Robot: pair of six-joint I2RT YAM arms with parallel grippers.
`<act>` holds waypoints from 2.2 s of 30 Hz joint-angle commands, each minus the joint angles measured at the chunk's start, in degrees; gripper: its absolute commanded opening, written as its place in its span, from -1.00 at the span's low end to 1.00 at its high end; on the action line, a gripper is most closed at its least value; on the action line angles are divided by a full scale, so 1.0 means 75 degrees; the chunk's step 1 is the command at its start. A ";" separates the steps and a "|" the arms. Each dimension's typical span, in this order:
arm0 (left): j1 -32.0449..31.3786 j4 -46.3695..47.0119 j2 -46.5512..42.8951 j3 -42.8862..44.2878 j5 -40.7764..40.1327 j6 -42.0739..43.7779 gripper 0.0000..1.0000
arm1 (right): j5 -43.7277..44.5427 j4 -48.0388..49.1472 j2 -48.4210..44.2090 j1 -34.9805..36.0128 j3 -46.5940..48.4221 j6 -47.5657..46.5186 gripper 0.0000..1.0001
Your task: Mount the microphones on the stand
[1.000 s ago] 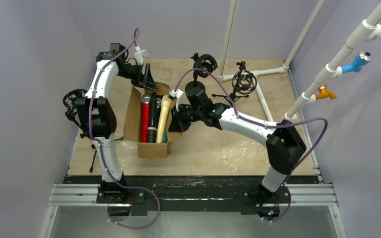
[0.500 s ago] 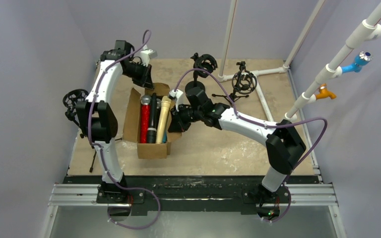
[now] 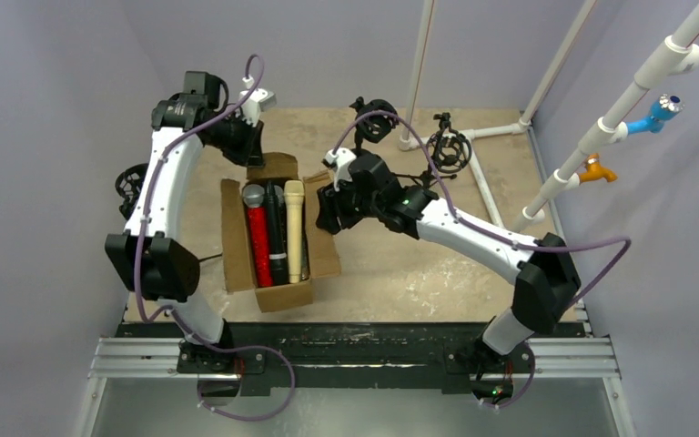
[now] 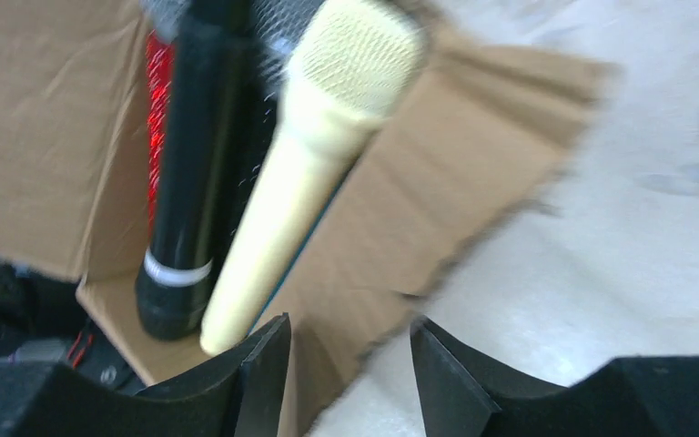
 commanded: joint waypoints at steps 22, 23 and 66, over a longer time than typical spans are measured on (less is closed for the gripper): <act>0.0128 0.0494 -0.1516 -0.0667 -0.1208 -0.0797 -1.00 | 0.2642 0.1245 0.0359 0.2458 0.0793 0.1654 0.05; 0.0128 0.0507 -0.1518 -0.0691 -0.1185 -0.0804 -1.00 | 0.2621 0.1278 0.0450 0.2458 0.0824 0.1704 0.06; 0.0116 0.0349 -0.0625 0.0834 -0.1484 -0.0890 -1.00 | 0.2045 0.1706 0.0890 0.2108 0.2058 0.2422 -1.00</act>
